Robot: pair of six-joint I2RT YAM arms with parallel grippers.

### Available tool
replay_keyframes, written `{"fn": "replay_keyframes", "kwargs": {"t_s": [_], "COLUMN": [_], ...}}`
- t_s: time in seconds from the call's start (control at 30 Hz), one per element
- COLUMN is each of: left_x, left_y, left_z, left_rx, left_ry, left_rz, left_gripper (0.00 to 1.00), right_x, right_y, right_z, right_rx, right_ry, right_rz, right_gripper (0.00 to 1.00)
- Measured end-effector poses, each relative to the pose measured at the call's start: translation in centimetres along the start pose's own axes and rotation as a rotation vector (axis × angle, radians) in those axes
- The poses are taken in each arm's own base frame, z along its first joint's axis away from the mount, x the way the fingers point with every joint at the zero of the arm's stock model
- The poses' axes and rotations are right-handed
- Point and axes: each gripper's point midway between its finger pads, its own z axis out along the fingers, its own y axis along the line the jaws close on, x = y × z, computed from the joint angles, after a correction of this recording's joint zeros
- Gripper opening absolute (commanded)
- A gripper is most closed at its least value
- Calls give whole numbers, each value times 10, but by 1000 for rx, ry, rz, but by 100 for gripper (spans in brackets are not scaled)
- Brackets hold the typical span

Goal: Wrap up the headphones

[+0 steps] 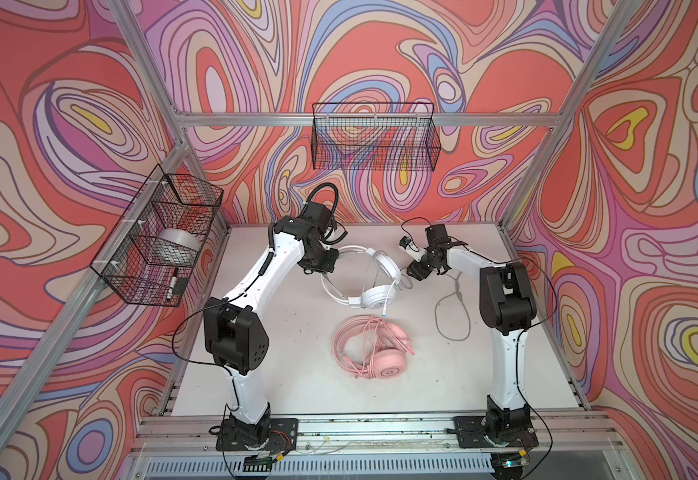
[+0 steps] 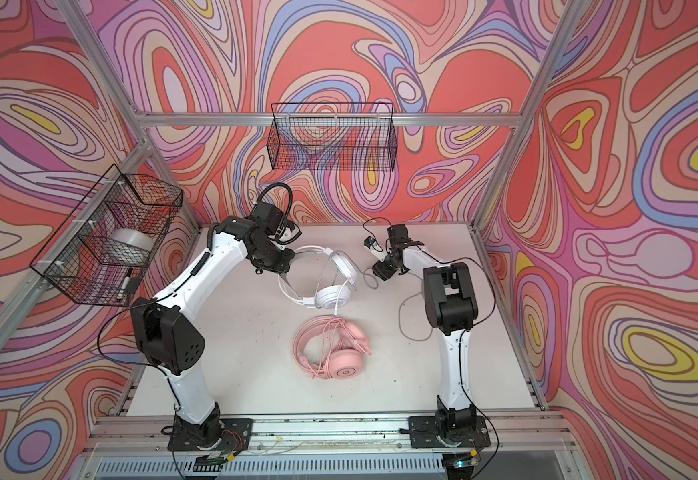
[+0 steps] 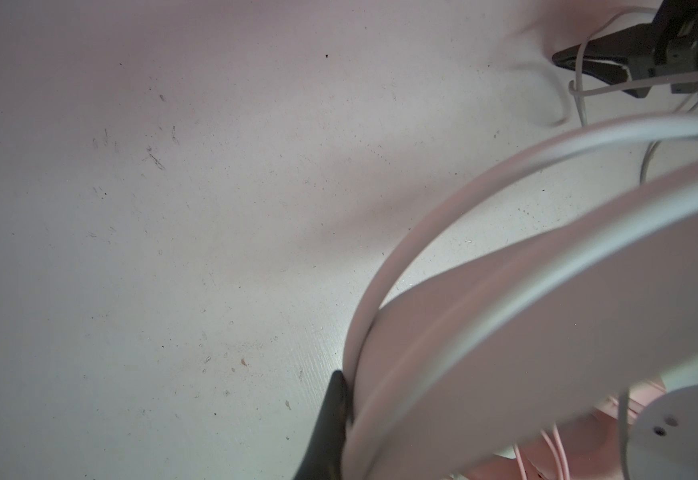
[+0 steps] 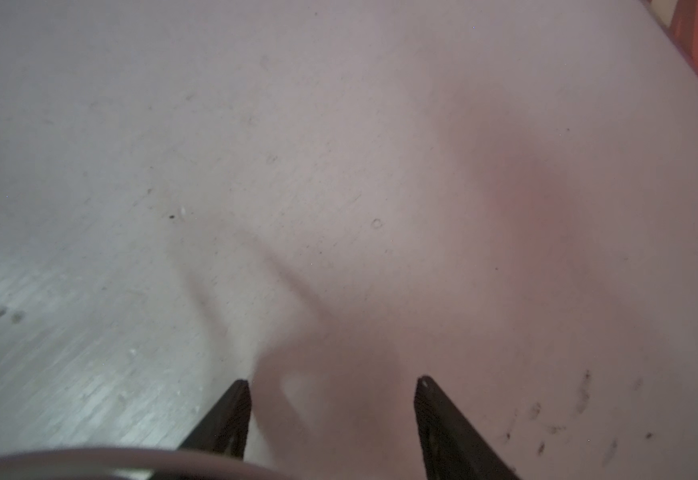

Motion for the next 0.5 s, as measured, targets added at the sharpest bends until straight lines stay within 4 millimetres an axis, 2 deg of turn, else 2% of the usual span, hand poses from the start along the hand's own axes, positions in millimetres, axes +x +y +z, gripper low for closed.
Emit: {"fn": "replay_keyframes", "kwargs": {"t_s": [0.1,0.2,0.37,0.43,0.5], "left_x": [1,1,3,4,3], "left_y": [0,0,1,1,1], "left_z": [0,0,0,-1,-2], "left_rx": [0,-1,-6,-6,-6], "left_ry": [2,6,13,13,11], "left_rz": [0,-1,-1,-1,-1], "left_gripper": [0,0,0,0,0], "right_x": [-8,-13,-10,-9,-5], "right_y": [-4,-4,12,15,20], "right_z": [7,11,11,10,7], "right_rx": [-15,-41,-125,-141,-155], "right_ry": [-11,-14,-18,-28,-28], "right_rz": [-18,-30,-34,-37,-31], "right_gripper": [54,32,5,0,0]}}
